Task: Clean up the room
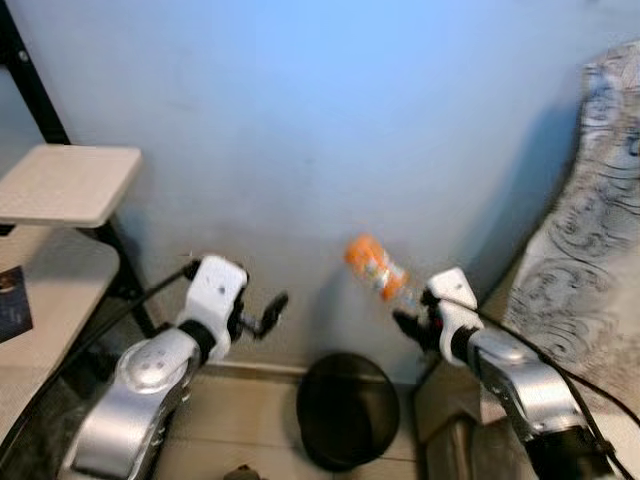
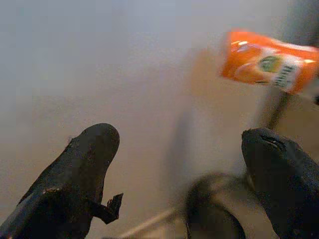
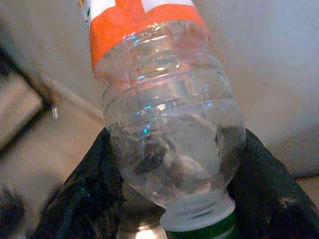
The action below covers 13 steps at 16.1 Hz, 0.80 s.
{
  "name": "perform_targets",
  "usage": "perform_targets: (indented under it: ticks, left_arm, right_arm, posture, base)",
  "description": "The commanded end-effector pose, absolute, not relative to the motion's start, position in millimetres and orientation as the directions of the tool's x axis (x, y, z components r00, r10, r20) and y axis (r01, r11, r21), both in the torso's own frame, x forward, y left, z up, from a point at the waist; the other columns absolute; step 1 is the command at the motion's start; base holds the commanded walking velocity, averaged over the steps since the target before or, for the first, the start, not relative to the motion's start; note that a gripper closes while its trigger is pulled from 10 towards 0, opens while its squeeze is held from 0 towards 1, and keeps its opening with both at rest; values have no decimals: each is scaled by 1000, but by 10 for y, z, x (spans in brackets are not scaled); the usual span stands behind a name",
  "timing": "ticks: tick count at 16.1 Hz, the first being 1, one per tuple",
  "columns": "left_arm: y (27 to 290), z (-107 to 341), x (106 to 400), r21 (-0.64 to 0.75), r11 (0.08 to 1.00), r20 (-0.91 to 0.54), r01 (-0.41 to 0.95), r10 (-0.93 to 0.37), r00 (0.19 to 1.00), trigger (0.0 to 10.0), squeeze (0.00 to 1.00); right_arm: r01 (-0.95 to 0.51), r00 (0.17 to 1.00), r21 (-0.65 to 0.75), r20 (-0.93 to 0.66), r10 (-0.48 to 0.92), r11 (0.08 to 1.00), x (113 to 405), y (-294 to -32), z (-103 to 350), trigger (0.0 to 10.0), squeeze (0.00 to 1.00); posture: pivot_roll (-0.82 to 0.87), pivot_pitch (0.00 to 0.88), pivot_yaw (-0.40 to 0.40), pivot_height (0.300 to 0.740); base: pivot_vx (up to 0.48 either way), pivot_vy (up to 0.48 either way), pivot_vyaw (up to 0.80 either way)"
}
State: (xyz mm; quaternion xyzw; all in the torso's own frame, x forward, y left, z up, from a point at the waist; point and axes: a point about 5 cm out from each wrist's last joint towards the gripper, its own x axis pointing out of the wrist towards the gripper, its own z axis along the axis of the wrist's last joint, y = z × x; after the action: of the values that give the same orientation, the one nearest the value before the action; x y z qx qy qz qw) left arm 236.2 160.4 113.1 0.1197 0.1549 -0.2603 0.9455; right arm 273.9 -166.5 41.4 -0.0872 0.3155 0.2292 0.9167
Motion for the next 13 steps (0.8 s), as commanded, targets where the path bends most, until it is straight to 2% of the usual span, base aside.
perform_targets:
  ticks: [1,2,4,6,8,13]
  left_arm:
    - [1588,1102,2318,128,803,-390,582,-498,774,10000,0]
    - [1605,1065,2275,116,763,-434,635,-536,724,10000,0]
    - [1625,1040,2252,106,733,-466,672,-560,685,10000,0]
    - [1676,982,2189,79,646,-545,759,-609,576,10000,0]
    - [1673,966,2158,38,606,-573,794,-638,515,10000,0]
    - [1656,965,2149,34,585,-580,810,-648,493,10000,0]
  right_arm:
    - [-527,666,-52,-645,374,848,2769,-1651,391,10000,0]
    - [-578,620,-90,-694,365,811,2782,-1661,318,10000,0]
    - [-615,588,-111,-725,359,781,2796,-1651,260,10000,0]
    - [-660,539,-184,-791,289,729,2883,-1602,117,10000,0]
    - [-693,514,-237,-824,236,681,2920,-1536,36,10000,0]
    - [-714,516,-342,-847,129,611,2961,-1477,-48,10000,0]
  posture:
    - [67,0,-60,740]
    - [71,0,-67,740]
    - [68,0,-73,740]
    - [59,0,-70,740]
    - [52,0,-62,740]
    - [55,0,-65,740]
  base:
    - [0,0,0]
    - [0,0,0]
    - [0,0,0]
    - [0,0,0]
    - [0,0,0]
    - [0,0,0]
